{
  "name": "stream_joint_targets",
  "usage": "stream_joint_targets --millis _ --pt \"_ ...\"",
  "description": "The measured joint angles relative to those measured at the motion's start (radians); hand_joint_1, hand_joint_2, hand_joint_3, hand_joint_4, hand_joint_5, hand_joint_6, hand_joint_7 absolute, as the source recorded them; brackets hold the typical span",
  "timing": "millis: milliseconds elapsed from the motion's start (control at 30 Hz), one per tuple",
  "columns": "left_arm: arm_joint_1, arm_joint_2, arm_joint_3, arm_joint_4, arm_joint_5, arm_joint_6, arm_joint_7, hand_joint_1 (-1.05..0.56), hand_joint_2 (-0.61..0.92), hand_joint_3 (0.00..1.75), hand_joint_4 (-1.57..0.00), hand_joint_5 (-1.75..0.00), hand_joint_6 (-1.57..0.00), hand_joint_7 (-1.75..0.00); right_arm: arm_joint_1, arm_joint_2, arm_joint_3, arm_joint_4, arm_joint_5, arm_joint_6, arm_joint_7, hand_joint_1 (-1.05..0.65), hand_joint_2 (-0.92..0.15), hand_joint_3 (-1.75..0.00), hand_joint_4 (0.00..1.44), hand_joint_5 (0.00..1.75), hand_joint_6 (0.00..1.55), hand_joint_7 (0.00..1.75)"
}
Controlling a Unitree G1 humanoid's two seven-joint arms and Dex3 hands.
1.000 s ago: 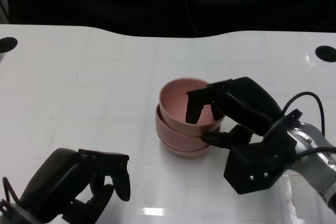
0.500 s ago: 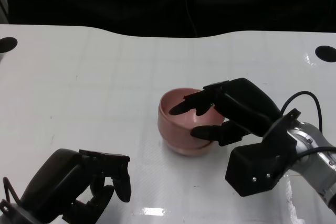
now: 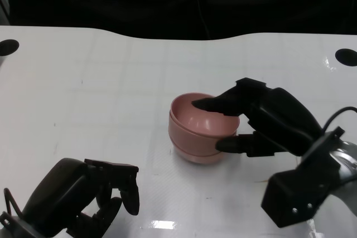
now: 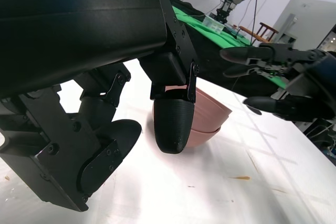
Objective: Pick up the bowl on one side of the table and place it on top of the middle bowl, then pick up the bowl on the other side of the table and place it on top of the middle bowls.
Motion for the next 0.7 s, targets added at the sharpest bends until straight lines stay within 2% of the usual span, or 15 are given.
stream_joint_targets --millis 233,700 --pt "-0.001 0.0 0.0 0.0 0.003 0.0 0.0 0.02 0.2 1.54 -0.89 -1.62 -0.88 -1.36 0.118 -0.05 -0.051 -0.142 0.057 -0.001 0.05 -0.47 -0.92 -0.08 0.12 0.92 0.54 0.03" --pt "-0.004 -0.001 0.0 0.013 0.006 -0.001 0.0 0.02 0.19 1.54 -0.9 -1.62 -0.88 -1.36 0.314 -0.074 -0.132 -0.23 0.146 -0.123 0.051 -0.25 -0.9 -0.03 0.48 1.03 0.82 0.2"
